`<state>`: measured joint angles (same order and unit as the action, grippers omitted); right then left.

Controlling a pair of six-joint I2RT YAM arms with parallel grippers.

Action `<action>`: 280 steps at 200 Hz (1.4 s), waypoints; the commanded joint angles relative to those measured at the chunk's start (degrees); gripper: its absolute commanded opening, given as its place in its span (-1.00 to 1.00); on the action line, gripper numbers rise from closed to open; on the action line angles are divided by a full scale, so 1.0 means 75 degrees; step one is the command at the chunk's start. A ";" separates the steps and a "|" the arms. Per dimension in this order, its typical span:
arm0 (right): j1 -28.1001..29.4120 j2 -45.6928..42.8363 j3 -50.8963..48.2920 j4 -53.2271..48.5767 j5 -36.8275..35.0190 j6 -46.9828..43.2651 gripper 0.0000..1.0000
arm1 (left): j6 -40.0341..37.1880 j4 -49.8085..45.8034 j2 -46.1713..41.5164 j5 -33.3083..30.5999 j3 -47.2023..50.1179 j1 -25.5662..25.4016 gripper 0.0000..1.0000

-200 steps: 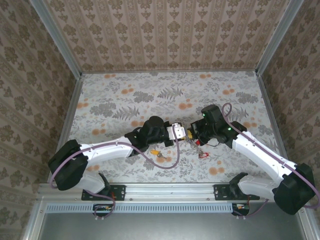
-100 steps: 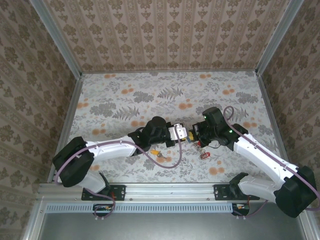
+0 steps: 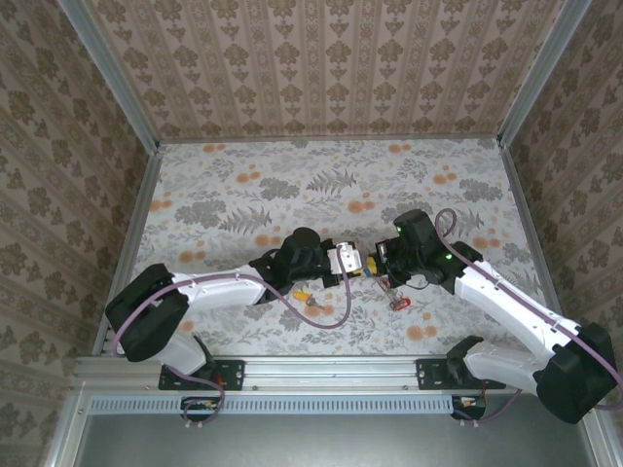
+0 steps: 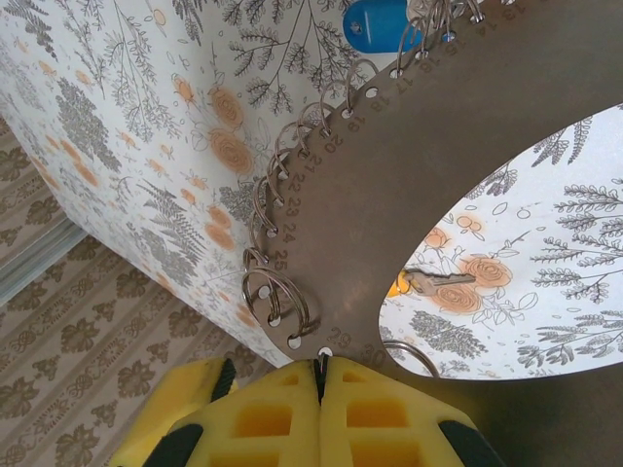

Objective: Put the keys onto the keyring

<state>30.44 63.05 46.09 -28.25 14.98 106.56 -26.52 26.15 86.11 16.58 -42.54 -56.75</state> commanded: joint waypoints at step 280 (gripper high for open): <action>0.0161 -0.0259 -0.0001 0.0556 0.0053 0.0490 -1.00 | 0.0470 0.0718 0.0457 -0.0479 -0.0198 -0.0171 -0.91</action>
<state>30.61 62.96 45.91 -25.67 12.43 108.90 -23.68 30.39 88.58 15.05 -42.37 -57.69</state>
